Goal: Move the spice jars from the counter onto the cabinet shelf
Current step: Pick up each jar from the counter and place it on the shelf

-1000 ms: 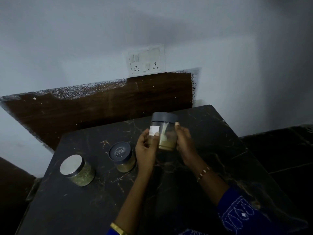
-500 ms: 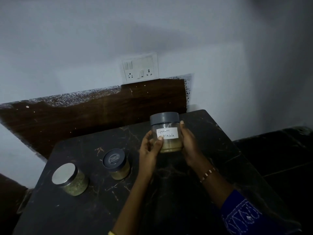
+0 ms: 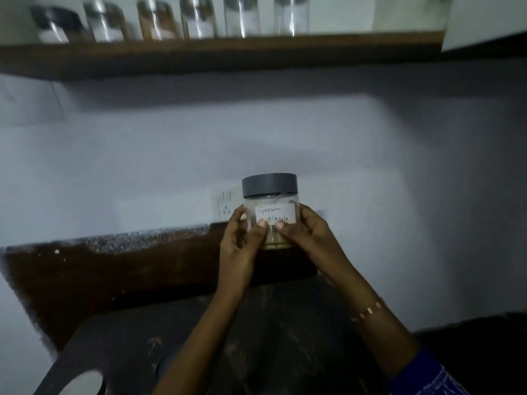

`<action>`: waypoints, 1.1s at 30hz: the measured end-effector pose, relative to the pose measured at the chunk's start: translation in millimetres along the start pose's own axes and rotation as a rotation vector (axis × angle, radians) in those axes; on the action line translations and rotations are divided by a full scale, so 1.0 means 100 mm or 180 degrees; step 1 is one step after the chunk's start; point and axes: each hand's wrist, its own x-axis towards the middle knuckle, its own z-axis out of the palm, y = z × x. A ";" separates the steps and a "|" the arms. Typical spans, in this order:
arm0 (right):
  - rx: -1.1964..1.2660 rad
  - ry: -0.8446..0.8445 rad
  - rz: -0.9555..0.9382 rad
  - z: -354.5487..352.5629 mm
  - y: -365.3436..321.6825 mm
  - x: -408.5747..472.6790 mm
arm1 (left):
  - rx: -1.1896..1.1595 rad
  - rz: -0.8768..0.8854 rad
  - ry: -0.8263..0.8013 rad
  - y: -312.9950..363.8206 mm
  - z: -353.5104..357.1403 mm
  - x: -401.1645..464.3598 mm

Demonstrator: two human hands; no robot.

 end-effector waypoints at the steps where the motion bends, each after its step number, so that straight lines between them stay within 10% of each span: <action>1: -0.0119 0.0023 -0.0157 -0.03 -0.16 0.10 | 0.0115 0.0190 -0.0006 0.13 0.05 0.12; 15: -0.0509 0.0982 -0.1930 -0.64 -2.01 1.29 | 0.0991 0.1864 0.0090 1.87 1.03 1.55; 33: -0.1992 0.1304 -0.2116 -1.49 -2.41 2.32 | 0.1878 0.1684 -0.0255 2.05 1.89 2.78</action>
